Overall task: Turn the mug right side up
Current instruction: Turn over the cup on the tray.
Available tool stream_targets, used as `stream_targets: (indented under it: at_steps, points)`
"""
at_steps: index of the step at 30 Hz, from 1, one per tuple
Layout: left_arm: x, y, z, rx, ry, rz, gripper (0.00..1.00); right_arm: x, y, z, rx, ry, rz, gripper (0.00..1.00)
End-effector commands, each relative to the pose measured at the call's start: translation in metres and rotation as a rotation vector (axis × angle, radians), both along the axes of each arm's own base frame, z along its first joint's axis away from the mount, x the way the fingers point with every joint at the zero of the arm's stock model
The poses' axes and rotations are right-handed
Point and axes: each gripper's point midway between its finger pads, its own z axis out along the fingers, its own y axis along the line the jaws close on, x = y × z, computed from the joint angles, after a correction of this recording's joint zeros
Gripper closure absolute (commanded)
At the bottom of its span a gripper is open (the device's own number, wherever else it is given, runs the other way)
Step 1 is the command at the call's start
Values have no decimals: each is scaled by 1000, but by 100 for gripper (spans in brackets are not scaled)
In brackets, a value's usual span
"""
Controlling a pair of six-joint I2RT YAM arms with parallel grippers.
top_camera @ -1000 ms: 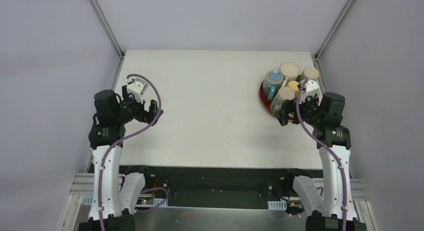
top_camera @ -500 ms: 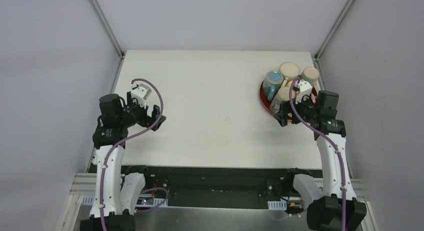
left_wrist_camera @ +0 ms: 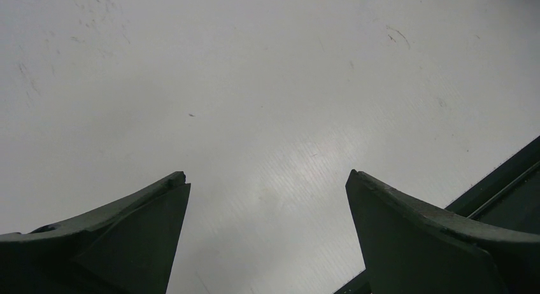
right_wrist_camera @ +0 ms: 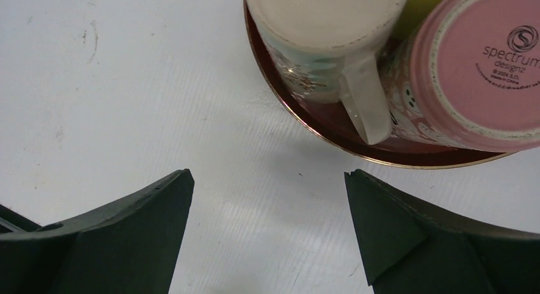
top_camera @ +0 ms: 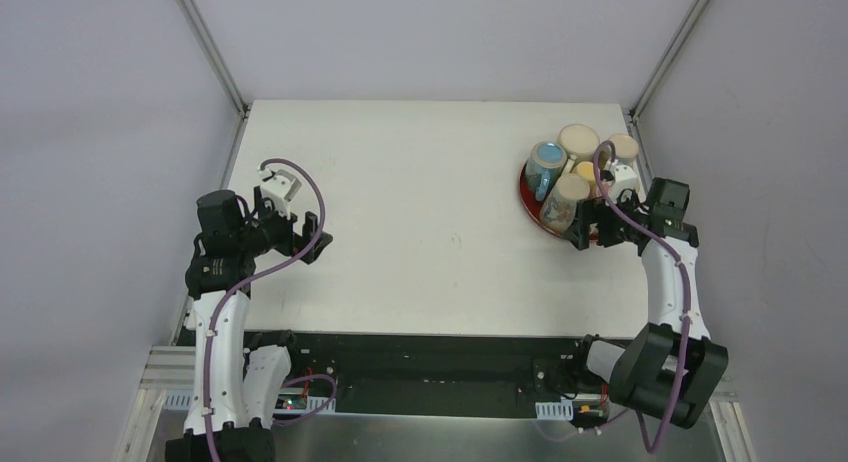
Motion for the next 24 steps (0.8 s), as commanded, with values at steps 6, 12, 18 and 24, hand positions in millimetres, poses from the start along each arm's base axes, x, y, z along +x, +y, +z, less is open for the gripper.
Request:
stream_targets:
  at_steps: [6,12,18,24]
  points:
    - [0,-4,8,-17,-55,-39,0,27,-19,7,38,-44,-6,1]
    - [1,-4,7,-22,-54,-41,0,40,-22,-3,50,-75,-27,1]
    - [1,-3,6,-25,-54,-40,0,48,-30,-15,24,-83,-57,1]
    - [2,-3,5,-26,-53,-42,0,47,-32,-26,9,-65,-52,1]
